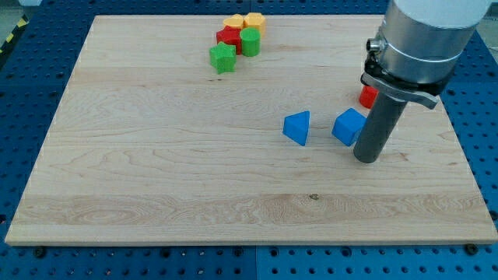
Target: Slide the blue cube closer to the group of blocks
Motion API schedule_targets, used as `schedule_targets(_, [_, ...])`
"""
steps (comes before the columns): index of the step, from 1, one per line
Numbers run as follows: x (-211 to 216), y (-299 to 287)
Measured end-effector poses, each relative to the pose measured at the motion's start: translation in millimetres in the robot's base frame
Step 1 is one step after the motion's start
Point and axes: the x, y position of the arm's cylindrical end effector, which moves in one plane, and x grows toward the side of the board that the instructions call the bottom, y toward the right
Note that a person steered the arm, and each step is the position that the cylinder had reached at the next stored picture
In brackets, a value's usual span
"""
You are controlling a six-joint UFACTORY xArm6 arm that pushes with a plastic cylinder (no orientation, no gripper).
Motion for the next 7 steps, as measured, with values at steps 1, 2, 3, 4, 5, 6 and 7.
schedule_targets(1, [-4.8, 0.0])
schedule_targets(2, [-20.8, 0.0])
schedule_targets(3, [-22.6, -0.8])
schedule_targets(4, [-45.9, -4.1])
schedule_targets(5, [-66.4, -12.2])
schedule_targets(6, [-79.5, -31.3])
schedule_targets(7, [-92.7, -57.7])
